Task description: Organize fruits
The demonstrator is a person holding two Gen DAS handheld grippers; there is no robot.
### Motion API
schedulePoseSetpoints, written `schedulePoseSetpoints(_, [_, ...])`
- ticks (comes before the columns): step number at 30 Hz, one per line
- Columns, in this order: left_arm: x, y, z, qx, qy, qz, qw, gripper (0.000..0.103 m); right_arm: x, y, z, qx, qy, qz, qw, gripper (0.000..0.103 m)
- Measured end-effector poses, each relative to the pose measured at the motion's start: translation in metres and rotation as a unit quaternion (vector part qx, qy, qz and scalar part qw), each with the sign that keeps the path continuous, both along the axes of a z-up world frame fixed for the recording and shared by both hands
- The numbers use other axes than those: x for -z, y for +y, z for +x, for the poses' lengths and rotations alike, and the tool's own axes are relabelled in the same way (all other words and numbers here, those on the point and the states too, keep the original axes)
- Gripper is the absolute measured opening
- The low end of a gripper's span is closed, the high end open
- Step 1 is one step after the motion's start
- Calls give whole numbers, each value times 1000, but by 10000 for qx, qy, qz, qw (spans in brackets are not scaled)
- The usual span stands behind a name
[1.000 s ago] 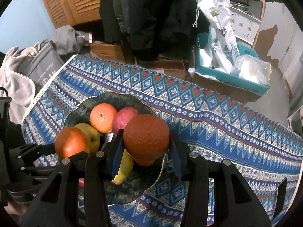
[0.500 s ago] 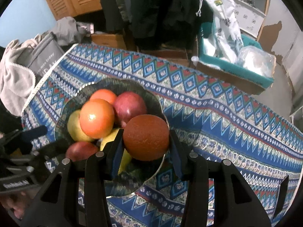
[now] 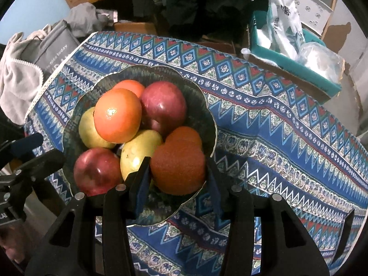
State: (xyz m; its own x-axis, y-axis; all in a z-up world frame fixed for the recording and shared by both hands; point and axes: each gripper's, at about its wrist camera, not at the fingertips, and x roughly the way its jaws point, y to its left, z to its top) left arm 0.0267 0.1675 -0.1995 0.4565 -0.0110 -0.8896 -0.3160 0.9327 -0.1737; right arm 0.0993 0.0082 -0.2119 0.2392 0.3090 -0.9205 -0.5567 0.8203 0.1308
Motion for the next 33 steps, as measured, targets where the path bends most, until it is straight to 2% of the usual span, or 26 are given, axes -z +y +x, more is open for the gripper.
schedulePoseSetpoints(9, [-19,-7,-1,46,-192,6,9998,80,-28,-10,1,125,-301,122,9994,51])
schedulePoseSetpoints(17, [-49,-19,-1,152,-564,180,9981,81,-71,-29,-2,336,-948,208,9947,53])
schedulePoseSetpoints(24, [-78,-39,-3,337,-962,548,9933,84,-106,-45,-5,517,-1390,336,9884,56])
schedulePoseSetpoints(25, [-82,-41,-5,370,-1038,559,9923,87,-112,-48,-6,553,-1452,373,9872,56])
schedulePoseSetpoints(33, [-109,-55,-6,501,-1410,493,9875,87,-144,-67,-14,697,-1798,471,9801,56])
